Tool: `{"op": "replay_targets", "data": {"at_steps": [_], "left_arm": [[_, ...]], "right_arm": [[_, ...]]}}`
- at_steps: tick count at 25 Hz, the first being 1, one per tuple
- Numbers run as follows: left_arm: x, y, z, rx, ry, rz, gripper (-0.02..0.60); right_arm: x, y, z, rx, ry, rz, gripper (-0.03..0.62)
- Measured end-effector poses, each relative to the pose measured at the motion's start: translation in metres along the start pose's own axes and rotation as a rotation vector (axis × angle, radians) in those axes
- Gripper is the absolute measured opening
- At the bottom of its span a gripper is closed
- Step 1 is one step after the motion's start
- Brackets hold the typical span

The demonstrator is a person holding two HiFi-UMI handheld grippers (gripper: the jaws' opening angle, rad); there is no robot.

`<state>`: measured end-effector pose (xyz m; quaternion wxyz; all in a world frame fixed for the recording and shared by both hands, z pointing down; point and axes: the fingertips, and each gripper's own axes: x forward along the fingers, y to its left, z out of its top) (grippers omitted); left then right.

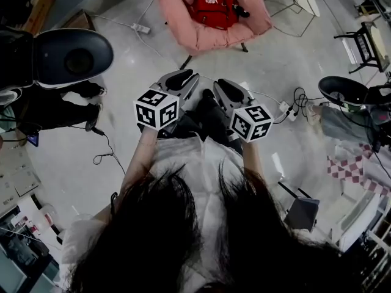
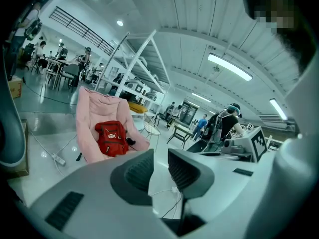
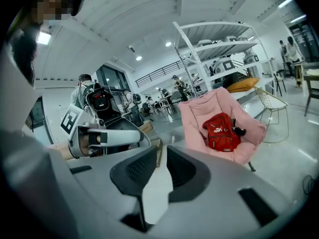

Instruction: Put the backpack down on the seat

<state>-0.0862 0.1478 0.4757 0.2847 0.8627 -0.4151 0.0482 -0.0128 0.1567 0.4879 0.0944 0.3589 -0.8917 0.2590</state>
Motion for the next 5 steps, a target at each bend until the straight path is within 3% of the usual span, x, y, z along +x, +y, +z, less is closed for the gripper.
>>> {"op": "replay_targets", "data": {"at_steps": [5], "left_arm": [[0.0035,-0.0077,-0.0041,0.013,0.001,-0.004,0.097]], "right_arm": [[-0.0092,-0.0037,-0.0033,-0.002,-0.012,-0.006,0.074]]}}
